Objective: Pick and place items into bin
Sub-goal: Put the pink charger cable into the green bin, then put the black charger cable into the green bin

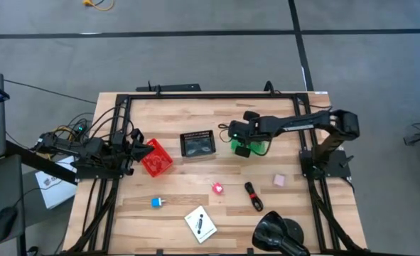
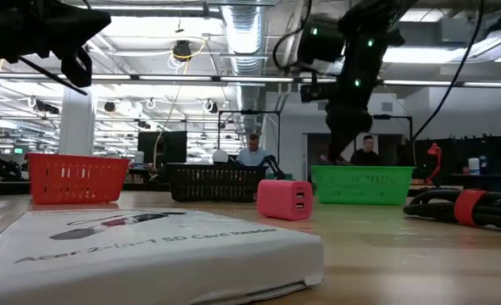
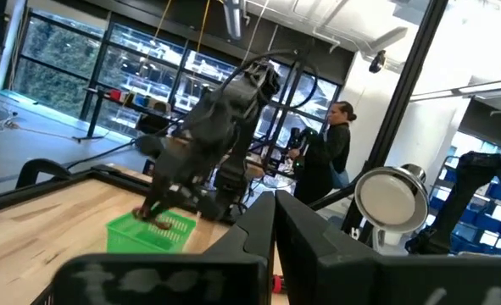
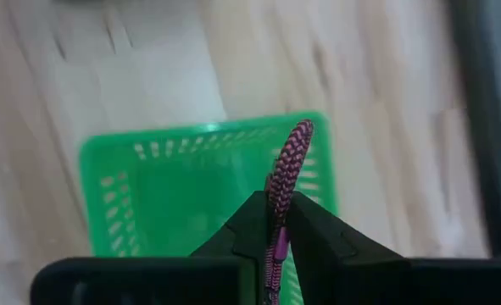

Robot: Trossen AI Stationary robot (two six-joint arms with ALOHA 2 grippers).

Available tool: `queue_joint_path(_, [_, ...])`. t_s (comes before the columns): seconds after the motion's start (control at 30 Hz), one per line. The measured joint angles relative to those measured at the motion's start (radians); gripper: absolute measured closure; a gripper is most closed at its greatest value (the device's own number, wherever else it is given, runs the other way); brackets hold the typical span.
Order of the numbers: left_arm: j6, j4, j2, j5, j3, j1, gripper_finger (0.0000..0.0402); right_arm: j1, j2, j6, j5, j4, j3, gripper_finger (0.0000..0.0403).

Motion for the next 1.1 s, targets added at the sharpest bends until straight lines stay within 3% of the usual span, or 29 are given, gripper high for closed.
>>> queue_joint_path(0.2, [0.0, 0.0, 0.0, 0.0, 0.0, 0.0, 0.0402, -0.014, 0.081, -0.024, -0.005, -0.043, 0.029, 0.0358])
queue_joint_path(0.63, [0.007, 0.0, 0.0, -0.002, 0.0, 0.0, 0.0401, -0.016, 0.194, 0.012, 0.003, -0.275, 0.27, 0.0274])
queue_joint_path(0.87, [0.008, 0.0, 0.0, 0.002, 0.0, 0.0, 0.0401, -0.006, 0.162, 0.163, -0.003, -0.567, 0.405, 0.0276])
queue_joint_path(1.0, [0.008, -0.001, 0.0, 0.008, 0.0, 0.0, 0.0401, 0.027, 0.135, 0.305, -0.097, -0.726, 0.475, 0.0288])
queue_joint_path(1.1, [0.008, -0.001, 0.0, 0.01, 0.0, 0.0, 0.0401, 0.08, 0.105, 0.403, -0.267, -0.732, 0.481, 0.0295])
